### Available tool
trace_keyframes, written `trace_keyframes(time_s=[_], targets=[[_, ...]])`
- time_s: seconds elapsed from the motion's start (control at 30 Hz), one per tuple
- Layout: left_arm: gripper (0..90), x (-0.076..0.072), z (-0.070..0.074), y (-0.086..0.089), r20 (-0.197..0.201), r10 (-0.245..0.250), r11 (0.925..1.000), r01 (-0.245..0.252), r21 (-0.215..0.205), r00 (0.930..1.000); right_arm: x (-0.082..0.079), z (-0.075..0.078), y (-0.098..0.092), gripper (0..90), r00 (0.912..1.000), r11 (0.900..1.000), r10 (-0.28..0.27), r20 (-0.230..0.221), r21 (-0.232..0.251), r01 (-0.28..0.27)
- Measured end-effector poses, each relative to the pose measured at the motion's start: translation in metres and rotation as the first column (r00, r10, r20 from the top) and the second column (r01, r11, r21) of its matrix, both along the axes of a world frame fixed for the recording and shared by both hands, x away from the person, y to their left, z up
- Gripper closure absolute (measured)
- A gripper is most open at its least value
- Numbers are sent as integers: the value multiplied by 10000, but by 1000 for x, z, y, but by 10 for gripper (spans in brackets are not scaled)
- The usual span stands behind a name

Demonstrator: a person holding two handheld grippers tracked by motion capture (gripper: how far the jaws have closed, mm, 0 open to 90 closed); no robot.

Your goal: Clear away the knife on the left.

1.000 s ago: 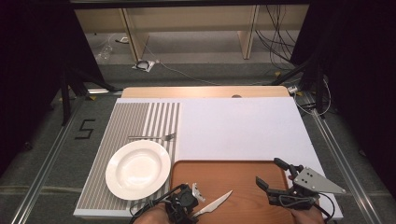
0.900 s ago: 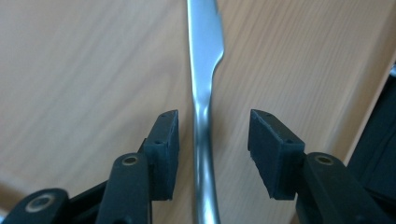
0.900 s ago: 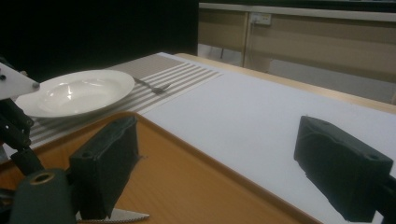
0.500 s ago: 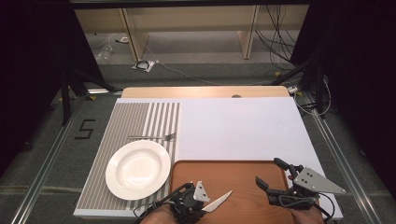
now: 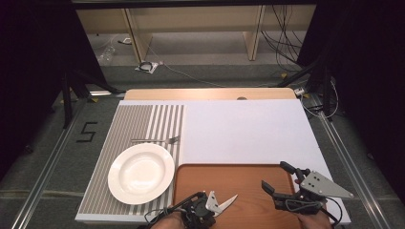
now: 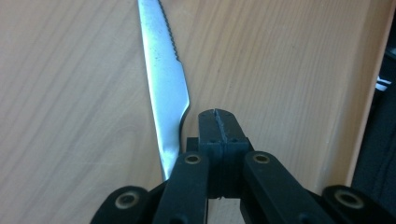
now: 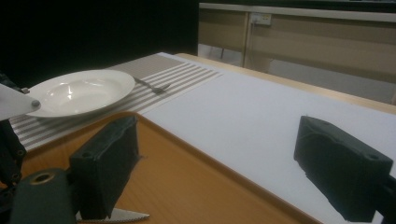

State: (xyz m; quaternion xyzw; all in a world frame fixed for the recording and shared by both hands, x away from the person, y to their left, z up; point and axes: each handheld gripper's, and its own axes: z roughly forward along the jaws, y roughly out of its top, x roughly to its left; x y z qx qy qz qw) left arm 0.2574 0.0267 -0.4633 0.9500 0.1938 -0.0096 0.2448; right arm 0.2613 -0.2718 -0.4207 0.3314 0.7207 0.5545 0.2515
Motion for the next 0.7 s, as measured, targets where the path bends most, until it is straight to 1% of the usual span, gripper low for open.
trace_keyframes(time_s=[0.07, 0.13, 0.2, 0.33, 0.47, 0.7], targets=[[892, 1, -2, 0, -44, 5, 10000, -4, 64, 10000, 0, 0, 0, 149, 10000, 10000, -9, -16, -41, 8], [892, 2, -2, 0, -104, 84, 10000, -84, 11, 9999, 0, 0, 0, 149, 10000, 10000, -5, -3, -2, 5], [891, 3, -2, 0, 6, 137, 9999, -137, 99, 9999, 0, 0, 0, 149, 10000, 10000, -2, -2, -17, 2], [891, 6, -2, 3, 97, 350, 9994, -350, 57, 9993, 0, 0, 0, 149, 10000, 10000, -13, -18, -40, 13], [892, 8, -2, 5, 163, 420, 9991, -421, 89, 9990, 0, 0, 0, 149, 10000, 10000, -6, 1, -11, 6], [892, 12, -2, 10, 411, 625, 9979, -632, 161, 9972, 0, 0, 0, 149, 10000, 10000, -16, -1, -28, 16]])
